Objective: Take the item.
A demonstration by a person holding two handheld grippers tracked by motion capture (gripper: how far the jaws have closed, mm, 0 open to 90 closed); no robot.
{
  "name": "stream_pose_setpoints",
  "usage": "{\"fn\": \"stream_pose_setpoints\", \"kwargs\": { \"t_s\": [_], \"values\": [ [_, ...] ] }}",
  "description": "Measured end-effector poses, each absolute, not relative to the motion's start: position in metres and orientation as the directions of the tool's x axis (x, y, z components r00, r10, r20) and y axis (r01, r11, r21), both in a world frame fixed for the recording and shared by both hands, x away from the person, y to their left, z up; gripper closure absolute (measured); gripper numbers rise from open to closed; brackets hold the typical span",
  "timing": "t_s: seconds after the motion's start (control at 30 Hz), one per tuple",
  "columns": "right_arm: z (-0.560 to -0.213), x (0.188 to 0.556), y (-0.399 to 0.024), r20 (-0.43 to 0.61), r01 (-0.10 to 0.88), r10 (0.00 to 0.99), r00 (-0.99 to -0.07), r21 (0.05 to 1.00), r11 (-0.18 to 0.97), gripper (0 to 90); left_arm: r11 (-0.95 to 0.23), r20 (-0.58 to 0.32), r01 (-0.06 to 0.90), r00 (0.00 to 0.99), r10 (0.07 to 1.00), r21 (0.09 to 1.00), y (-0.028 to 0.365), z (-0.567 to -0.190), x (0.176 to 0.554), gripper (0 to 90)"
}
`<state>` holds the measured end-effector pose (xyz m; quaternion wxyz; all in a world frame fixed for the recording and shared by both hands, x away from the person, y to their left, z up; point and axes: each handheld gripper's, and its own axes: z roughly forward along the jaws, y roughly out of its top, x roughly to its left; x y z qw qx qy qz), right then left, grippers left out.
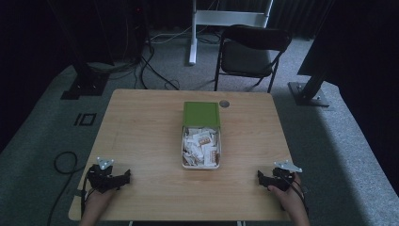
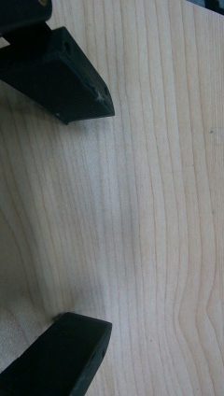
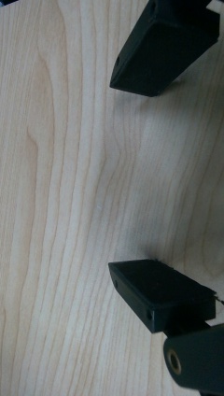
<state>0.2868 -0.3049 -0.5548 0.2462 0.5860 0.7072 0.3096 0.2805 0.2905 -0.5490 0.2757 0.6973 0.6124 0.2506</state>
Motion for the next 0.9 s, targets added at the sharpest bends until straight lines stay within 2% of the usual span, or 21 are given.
{"fn": "stream_pose_setpoints", "kwargs": {
  "t_s": [0.8, 0.9],
  "values": [
    [-0.554, 0.290, -0.296, 0.011, 0.669, 0.976, -0.217, 0.730, 0.140, 11.0, -0.098, 0.012, 0.716, 0.124, 0.992, 0.691, 0.291, -0.549, 0.281, 2.0],
    [-0.554, 0.292, -0.292, 0.037, 0.668, 0.974, -0.224, 0.733, 0.126, 11.1, -0.098, 0.012, 0.716, 0.124, 0.992, 0.691, 0.291, -0.549, 0.281, 2.1]
  ]
}}
